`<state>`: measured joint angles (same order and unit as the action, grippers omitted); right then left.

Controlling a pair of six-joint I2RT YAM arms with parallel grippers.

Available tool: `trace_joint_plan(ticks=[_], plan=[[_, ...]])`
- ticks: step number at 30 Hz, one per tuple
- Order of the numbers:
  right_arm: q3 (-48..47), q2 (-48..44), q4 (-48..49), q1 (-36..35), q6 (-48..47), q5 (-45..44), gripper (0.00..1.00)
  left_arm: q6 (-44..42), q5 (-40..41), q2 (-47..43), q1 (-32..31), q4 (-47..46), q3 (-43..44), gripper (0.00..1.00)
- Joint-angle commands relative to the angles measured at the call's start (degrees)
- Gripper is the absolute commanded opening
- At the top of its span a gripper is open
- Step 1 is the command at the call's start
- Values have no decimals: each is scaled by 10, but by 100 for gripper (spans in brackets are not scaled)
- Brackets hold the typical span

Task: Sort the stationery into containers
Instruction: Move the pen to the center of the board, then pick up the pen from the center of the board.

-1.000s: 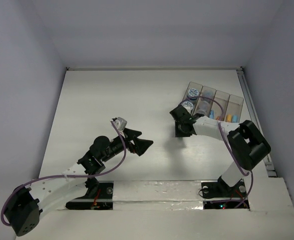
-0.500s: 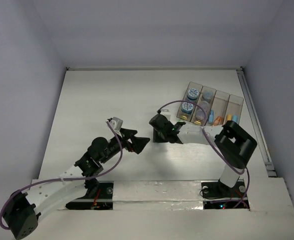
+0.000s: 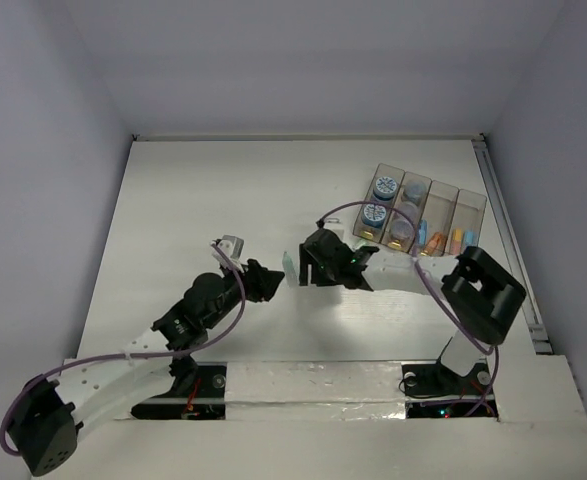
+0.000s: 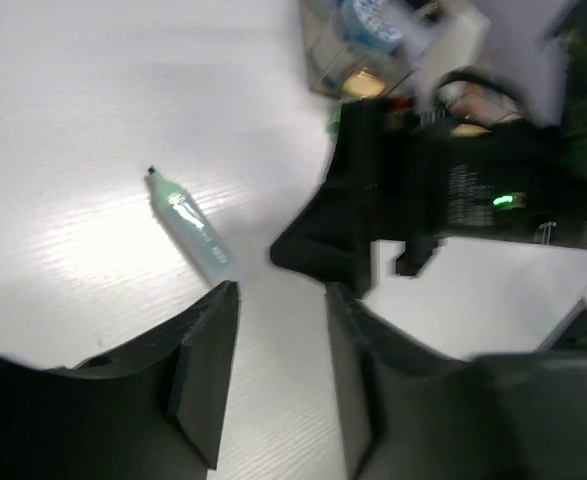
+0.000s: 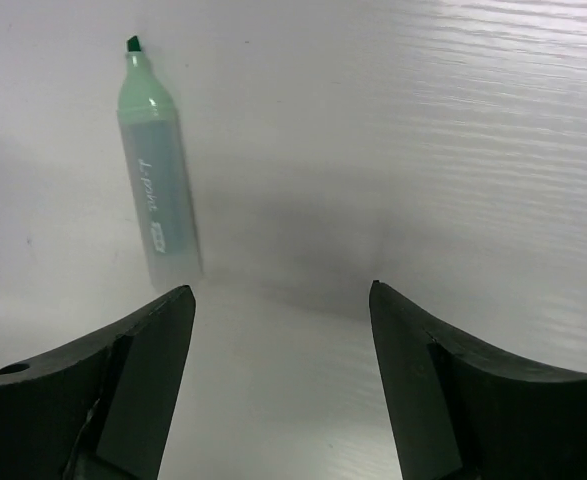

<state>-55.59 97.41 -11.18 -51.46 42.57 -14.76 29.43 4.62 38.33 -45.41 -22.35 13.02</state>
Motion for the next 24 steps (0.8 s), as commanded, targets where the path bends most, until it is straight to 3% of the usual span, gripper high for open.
trace_joint_plan(ticks=[1,2,4,5,7,10,11,14,16,17,19,24], plan=[[25,-89,-15,12,-29,-44,76,-4,12,48,-3,-5,30,34],[28,-104,-18,17,-34,-50,72,-4,12,78,-3,-12,33,18],[33,-133,-24,22,-55,-74,69,-3,12,109,-3,-20,46,0],[37,-160,-24,22,-63,-79,66,-3,12,140,-3,-24,50,0],[41,-187,-26,29,-86,-93,50,-8,17,174,-3,-22,74,0],[51,-240,-24,34,-114,-98,41,-12,33,241,-3,-7,109,22],[54,-252,-24,40,-118,-99,35,-12,36,271,-3,-2,116,26],[74,-295,-13,47,-137,-97,33,-10,46,330,-9,8,147,30],[88,-313,-6,62,-151,-81,36,-6,66,358,-14,19,171,38],[93,-317,-3,62,-155,-73,39,-5,75,382,-14,30,180,50],[106,-321,5,67,-172,-53,52,-5,101,414,-21,51,203,59],[138,-330,40,73,-185,-21,55,-3,124,464,-27,76,241,60]])
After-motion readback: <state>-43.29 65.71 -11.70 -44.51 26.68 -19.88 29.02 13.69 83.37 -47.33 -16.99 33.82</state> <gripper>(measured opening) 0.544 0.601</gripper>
